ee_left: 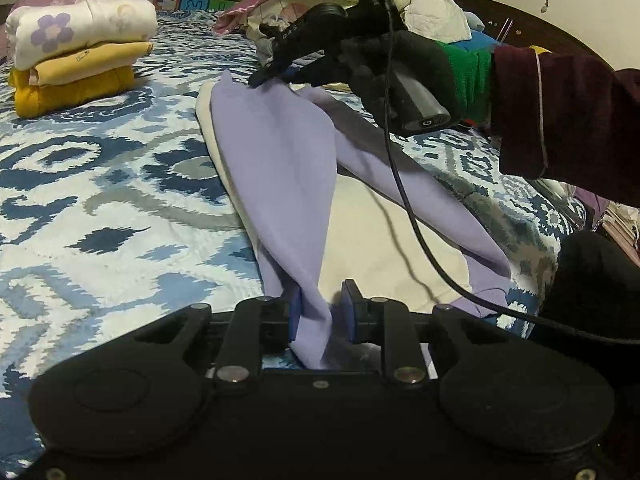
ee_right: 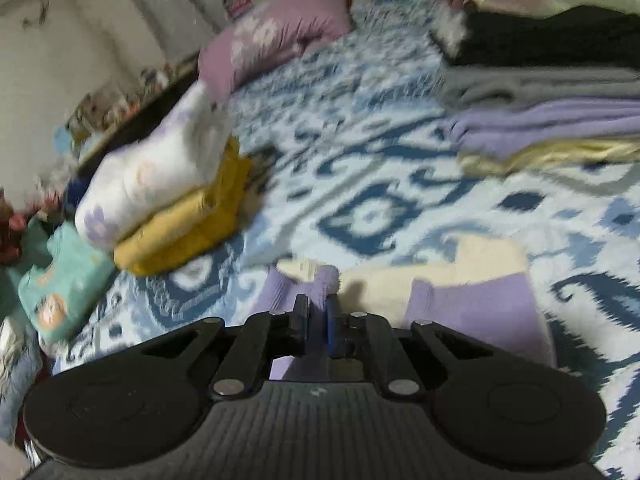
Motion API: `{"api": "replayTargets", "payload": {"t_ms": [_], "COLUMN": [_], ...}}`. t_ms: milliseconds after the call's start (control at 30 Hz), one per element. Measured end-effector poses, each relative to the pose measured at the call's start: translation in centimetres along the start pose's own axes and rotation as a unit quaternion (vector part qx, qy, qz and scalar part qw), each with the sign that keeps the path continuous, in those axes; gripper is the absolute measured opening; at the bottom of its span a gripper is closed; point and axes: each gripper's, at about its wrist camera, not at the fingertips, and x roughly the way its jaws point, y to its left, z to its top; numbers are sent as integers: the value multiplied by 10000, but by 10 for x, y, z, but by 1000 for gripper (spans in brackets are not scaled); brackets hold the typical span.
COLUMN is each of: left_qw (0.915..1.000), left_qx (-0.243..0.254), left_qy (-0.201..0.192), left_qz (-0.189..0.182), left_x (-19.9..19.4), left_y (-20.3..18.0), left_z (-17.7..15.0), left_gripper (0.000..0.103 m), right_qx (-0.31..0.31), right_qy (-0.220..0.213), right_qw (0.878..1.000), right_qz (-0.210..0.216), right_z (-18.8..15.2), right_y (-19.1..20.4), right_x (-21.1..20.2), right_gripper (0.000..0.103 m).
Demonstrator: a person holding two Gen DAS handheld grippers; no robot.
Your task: Fold clothes
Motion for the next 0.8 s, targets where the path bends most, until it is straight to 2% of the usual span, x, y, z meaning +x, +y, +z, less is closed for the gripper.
{"api": "replayTargets", "payload": {"t_ms": [100,200,267,300,367,467,567,633,700,767,800], "left_qw": [10000,10000,9999,9997,9991,9965,9941,9951,9975,9990,9989], "left_qx": [-28,-26,-28,-33,-43,-178,-51,-11,-56,-227,-205], "left_qy": [2,-30,-159,-244,-414,-793,-1001,-893,-629,-224,-135], "left_qz": [-20,-35,-34,-31,-26,-183,-426,-433,-331,-301,-403], "left_x": [-1,-6,-14,-19,-29,-42,-40,-27,-9,10,14], "left_y": [1,2,5,7,11,16,9,8,9,13,13], "left_z": [0,1,1,2,2,4,7,12,17,18,16], "left_gripper": [24,28,36,42,43,39,35,29,29,26,26], "right_qx": [-44,-222,-519,-683,-1110,-1866,-2203,-2413,-2466,-2338,-2265], "right_qy": [-44,-335,-401,-349,-84,209,432,548,631,512,443], "right_qw": [10000,9992,9978,9970,9936,9822,9745,9688,9669,9709,9730], "right_qz": [-24,11,58,116,208,74,-52,-134,-170,-117,-85], "right_z": [1,3,2,2,-2,-11,-15,-19,-23,-21,-19], "right_y": [0,3,12,17,32,57,68,73,73,71,69], "right_x": [-3,-19,-27,-28,-23,-6,17,31,40,35,32], "right_gripper": [21,21,21,21,21,21,21,21,21,20,21]}}
